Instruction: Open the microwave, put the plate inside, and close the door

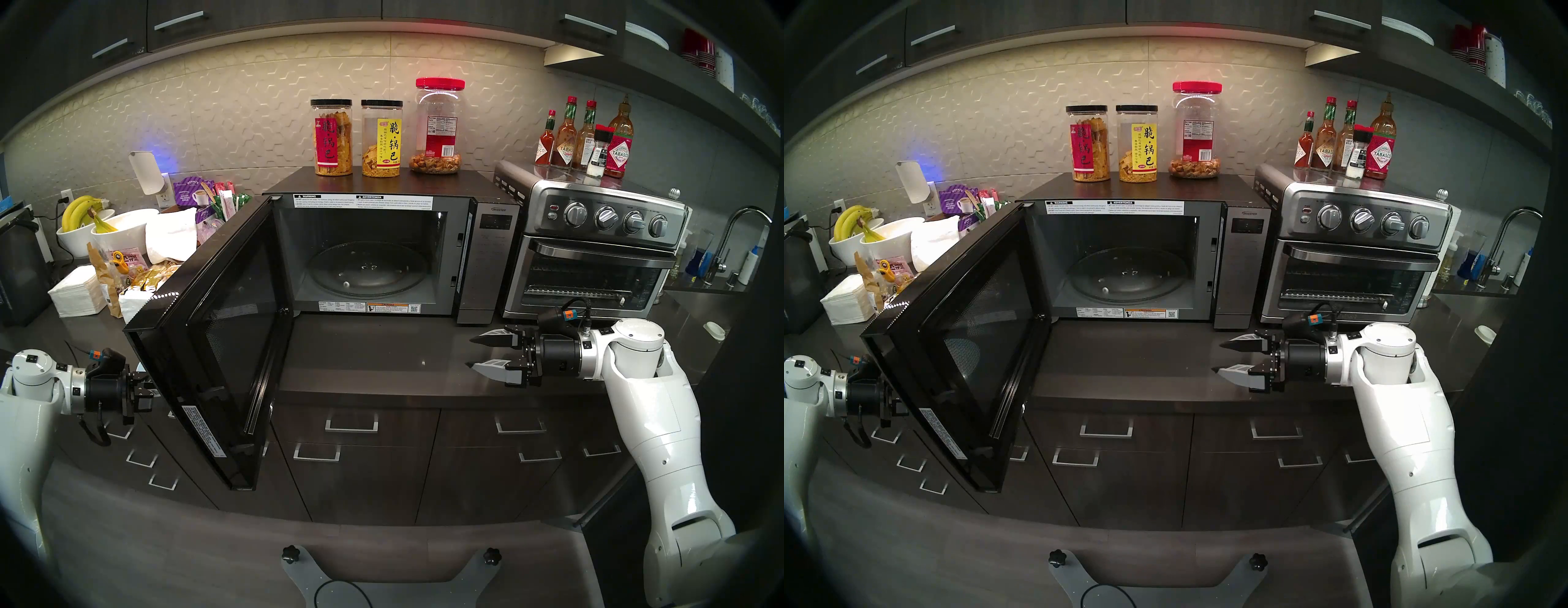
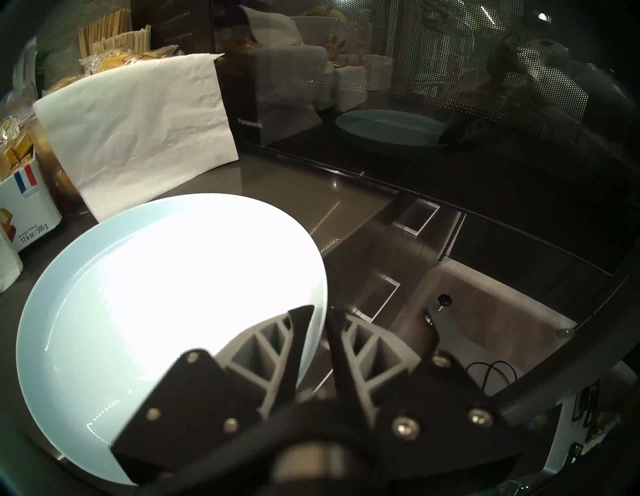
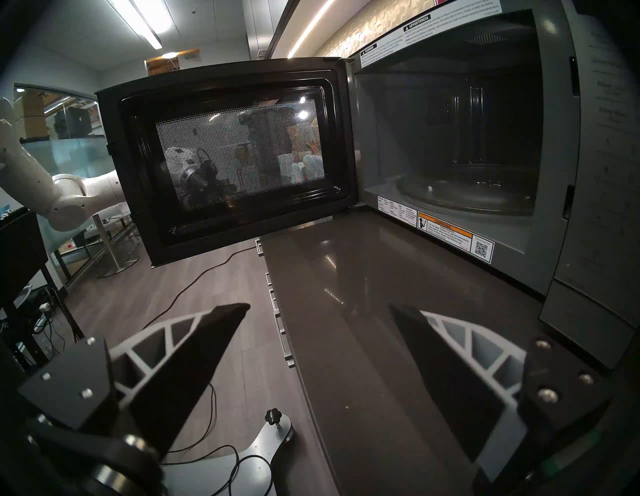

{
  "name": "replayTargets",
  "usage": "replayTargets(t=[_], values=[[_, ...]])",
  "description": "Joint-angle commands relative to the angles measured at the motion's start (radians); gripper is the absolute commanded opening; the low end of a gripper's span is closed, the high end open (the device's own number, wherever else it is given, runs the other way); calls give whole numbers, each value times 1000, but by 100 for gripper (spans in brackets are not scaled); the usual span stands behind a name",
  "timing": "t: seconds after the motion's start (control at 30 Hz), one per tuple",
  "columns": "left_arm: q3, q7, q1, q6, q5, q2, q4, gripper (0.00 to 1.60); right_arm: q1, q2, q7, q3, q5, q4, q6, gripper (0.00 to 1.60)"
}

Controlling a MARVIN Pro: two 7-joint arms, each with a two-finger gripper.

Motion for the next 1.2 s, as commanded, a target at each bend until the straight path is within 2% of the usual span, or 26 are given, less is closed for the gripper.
replayTargets(t=[0.0,0.37,0.7,1.17], values=[[-7,6,6,-6,3,0,-18,0,16,3,10,2,8,-9,2,160],[-33,26,40,-24,1,-8,-52,0,16,2,10,3,7,-9,2,160],[-149,-6,134,-4,-28,-1,-160,0,15,2,10,3,7,-9,2,160],[-283,-29,224,29,-29,-8,-249,0,15,2,10,3,7,-9,2,160]])
